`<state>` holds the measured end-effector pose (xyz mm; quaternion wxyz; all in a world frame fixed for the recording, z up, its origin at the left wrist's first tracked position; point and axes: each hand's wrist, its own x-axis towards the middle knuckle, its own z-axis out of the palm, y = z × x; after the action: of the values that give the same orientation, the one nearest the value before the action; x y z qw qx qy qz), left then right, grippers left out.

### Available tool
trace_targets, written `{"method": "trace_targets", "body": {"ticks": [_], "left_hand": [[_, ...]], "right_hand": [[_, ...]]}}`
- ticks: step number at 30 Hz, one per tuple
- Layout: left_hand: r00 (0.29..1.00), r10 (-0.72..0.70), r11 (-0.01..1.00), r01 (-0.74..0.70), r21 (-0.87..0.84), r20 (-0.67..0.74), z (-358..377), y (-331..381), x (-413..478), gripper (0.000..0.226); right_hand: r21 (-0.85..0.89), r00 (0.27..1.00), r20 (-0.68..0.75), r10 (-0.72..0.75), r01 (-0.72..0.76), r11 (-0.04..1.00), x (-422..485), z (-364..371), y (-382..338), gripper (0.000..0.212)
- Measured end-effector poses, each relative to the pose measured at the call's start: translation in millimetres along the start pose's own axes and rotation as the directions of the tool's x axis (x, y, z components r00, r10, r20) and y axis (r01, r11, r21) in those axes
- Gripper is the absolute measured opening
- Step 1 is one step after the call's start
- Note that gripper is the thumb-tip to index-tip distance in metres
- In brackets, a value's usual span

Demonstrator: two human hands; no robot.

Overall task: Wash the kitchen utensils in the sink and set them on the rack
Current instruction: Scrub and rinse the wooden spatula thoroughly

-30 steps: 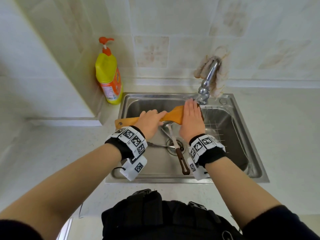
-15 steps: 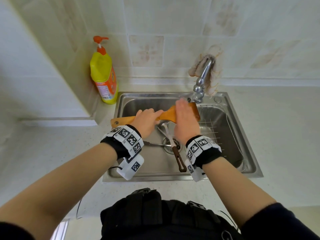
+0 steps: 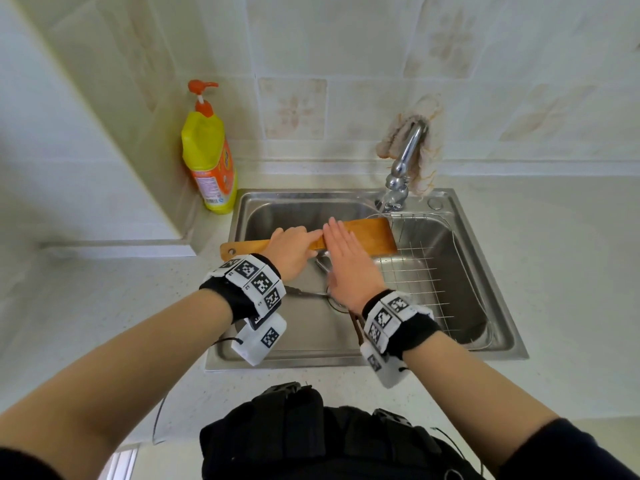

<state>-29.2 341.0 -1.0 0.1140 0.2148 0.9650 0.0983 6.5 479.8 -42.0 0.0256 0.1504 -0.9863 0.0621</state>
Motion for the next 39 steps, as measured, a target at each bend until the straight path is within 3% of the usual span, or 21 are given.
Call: {"method": "trace_targets", "body": {"ticks": [3,4,8,10,13,14,17,18,22,26,28,32,34,37,39], "left_hand": [[0.999,-0.027,0.999,0.026,-0.031,-0.020,-5,-5,4,0.037],[0.999,-0.031,0.999,0.031,-0.024,-0.012,-6,-6,4,0.037],[1.000,-0.016,1.000,0.016,0.001,0.022,-2,-3,0,0.036],[1.000,-0.013,0.999,0.013,-0.040,0.004,-5,-2,3,0.035],[1.000,-0.008,0.998,0.009,-0.069,0.013,-8,-1,7,0.033],[1.000,-0.003,0.998,0.005,-0.060,0.024,-7,0,6,0.033],[1.000,0.011,1.000,-0.010,-0.019,0.027,-4,3,3,0.035],[1.000,0.012,0.999,-0.011,-0.033,0.017,-5,4,4,0.035],[1.000,0.012,0.995,-0.011,-0.094,0.015,-4,2,6,0.031],[0.999,0.024,0.996,-0.021,-0.086,0.038,6,5,6,0.030],[1.000,0.011,0.993,-0.010,-0.114,0.007,3,8,8,0.032],[0.999,-0.036,0.987,0.034,-0.158,-0.013,-1,5,9,0.031],[0.999,-0.053,0.986,0.051,-0.157,-0.012,1,3,8,0.029],[0.996,-0.081,0.982,0.074,-0.175,-0.035,-1,3,9,0.029],[0.993,-0.111,0.975,0.101,-0.197,-0.036,-4,2,10,0.029]], "right_hand": [[0.004,0.951,-0.016,0.310,-0.310,0.951,8,-12,35,0.083],[-0.015,0.937,0.005,0.350,-0.350,0.937,3,-14,36,0.084],[-0.022,0.999,0.039,0.013,-0.012,1.000,-6,0,-3,0.085],[-0.012,0.998,0.000,0.058,-0.058,0.998,8,-7,11,0.082],[0.017,0.949,-0.015,0.314,-0.314,0.949,5,-17,32,0.078],[0.006,0.959,-0.018,0.284,-0.283,0.959,1,-13,24,0.079],[-0.010,0.999,0.032,0.011,-0.011,1.000,-1,-6,-2,0.081],[0.001,1.000,0.018,0.009,-0.009,1.000,5,-8,3,0.080],[0.027,0.946,0.005,0.324,-0.324,0.946,-3,-14,35,0.082],[-0.043,0.997,0.052,0.048,-0.046,0.998,-8,-2,6,0.081],[-0.040,0.998,0.007,0.066,-0.066,0.997,5,-11,20,0.074],[-0.003,0.960,-0.021,0.278,-0.278,0.960,-4,-15,48,0.070],[-0.037,0.974,-0.007,0.228,-0.228,0.973,-10,-8,32,0.067],[-0.099,0.999,-0.036,0.038,-0.042,0.994,-8,3,13,0.067],[-0.110,0.998,-0.052,0.027,-0.033,0.993,-1,-1,20,0.069]]}}
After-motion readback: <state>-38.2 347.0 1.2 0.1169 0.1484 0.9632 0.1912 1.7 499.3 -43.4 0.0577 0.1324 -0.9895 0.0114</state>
